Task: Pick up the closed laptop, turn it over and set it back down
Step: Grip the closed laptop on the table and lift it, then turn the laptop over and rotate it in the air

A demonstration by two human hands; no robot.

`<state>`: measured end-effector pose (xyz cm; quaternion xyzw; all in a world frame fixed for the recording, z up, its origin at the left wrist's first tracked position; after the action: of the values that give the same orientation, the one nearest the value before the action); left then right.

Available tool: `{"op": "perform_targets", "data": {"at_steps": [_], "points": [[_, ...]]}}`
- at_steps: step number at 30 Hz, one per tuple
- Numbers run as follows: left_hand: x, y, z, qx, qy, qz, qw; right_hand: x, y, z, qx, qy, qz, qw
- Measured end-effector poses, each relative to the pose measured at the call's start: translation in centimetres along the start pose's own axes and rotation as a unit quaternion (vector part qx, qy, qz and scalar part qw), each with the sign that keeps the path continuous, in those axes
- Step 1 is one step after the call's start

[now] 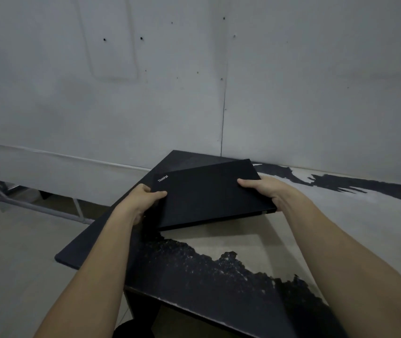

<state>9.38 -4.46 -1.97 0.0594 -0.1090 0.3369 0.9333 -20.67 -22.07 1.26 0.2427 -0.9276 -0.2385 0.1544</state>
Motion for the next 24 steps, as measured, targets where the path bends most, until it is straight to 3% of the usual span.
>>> {"op": "perform_targets", "data": {"at_steps": [5,9,12,19,24], "points": [[-2.2,-0.3,0.9,0.044,0.217,-0.078,0.972,2.4,1.5,1.7,0.029,-0.094,0.035,0.995],[-4.4,-0.5,1.9,0.05,0.459,-0.038,0.886,3.1,2.3,3.1,0.039,-0.211,0.044,0.976],[-6.8,-0.2,4.0,0.016,0.552,0.006,0.834,2.8,2.6,3.7,0.06,-0.274,0.07,0.957],[-10.6,-0.6,8.3,-0.042,0.486,0.104,0.867,1.5,3.1,4.7,0.105,-0.376,0.126,0.912],[-12.4,-1.1,10.4,-0.045,0.475,0.091,0.874,0.5,3.8,4.8,0.127,-0.394,0.148,0.898]]}}
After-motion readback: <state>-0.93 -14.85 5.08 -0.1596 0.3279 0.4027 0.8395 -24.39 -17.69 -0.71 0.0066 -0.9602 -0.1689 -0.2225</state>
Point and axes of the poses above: each hand's wrist, its own y-axis away from the middle knuckle, its own x-axis out of the back of the hand, z = x × y, the point moved 3 cm from there along -y, towards the middle knuckle, and after that the axes turned 10 degrees about -x, right-handed, at the moved point
